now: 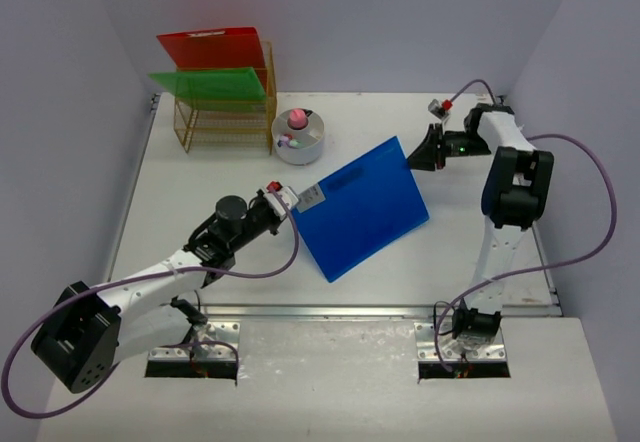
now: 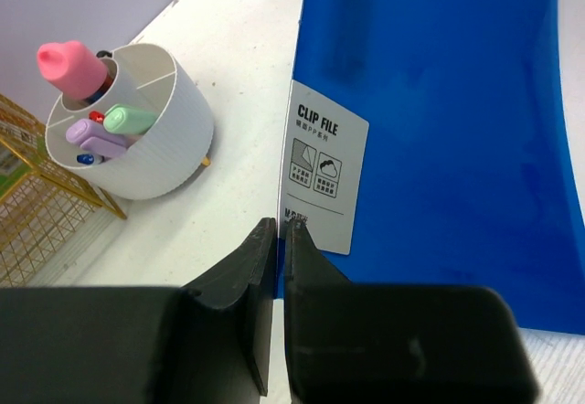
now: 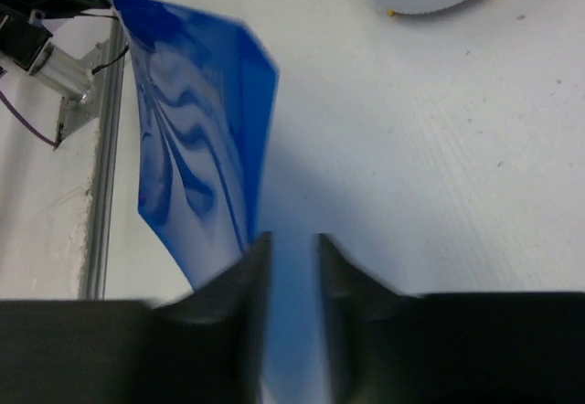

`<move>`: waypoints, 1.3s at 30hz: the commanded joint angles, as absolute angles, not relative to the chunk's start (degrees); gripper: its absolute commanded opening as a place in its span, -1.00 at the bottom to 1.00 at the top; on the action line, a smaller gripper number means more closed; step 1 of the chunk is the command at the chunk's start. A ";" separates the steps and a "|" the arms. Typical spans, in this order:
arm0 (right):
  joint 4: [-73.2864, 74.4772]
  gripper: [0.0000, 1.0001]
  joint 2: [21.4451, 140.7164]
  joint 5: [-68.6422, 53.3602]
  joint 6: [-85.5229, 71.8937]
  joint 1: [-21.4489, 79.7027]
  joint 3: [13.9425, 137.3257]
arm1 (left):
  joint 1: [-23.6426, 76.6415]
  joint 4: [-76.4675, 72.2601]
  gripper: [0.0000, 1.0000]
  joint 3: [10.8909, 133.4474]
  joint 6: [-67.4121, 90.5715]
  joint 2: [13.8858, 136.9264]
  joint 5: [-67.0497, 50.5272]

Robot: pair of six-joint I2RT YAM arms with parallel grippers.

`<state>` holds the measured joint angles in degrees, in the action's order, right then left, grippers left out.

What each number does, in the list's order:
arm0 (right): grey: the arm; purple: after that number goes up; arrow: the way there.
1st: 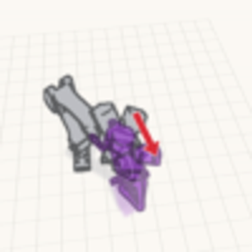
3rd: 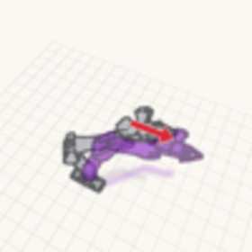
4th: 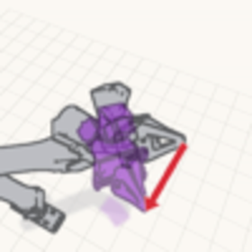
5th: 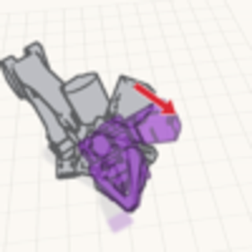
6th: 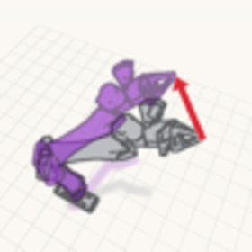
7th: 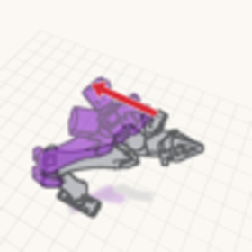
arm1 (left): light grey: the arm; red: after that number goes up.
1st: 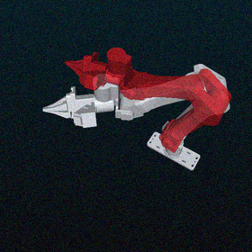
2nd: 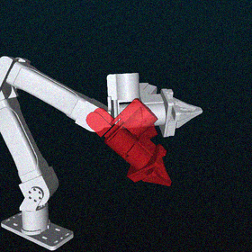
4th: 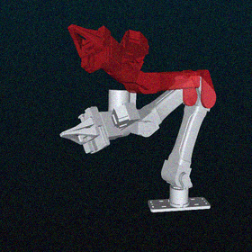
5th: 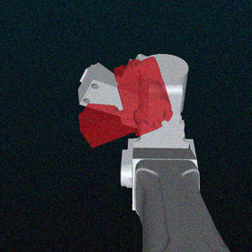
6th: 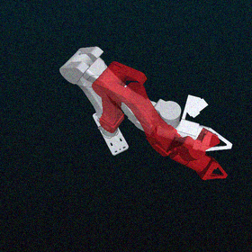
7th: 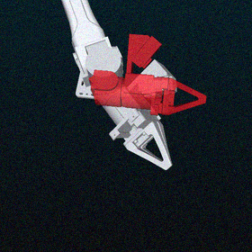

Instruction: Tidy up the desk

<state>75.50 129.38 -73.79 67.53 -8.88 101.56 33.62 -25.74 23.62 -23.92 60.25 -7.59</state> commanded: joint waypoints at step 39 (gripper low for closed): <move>86.48 0.97 138.13 -64.80 66.48 -10.56 106.36 | 35.25 -32.87 -1.00 26.05 -28.54 60.48 -9.03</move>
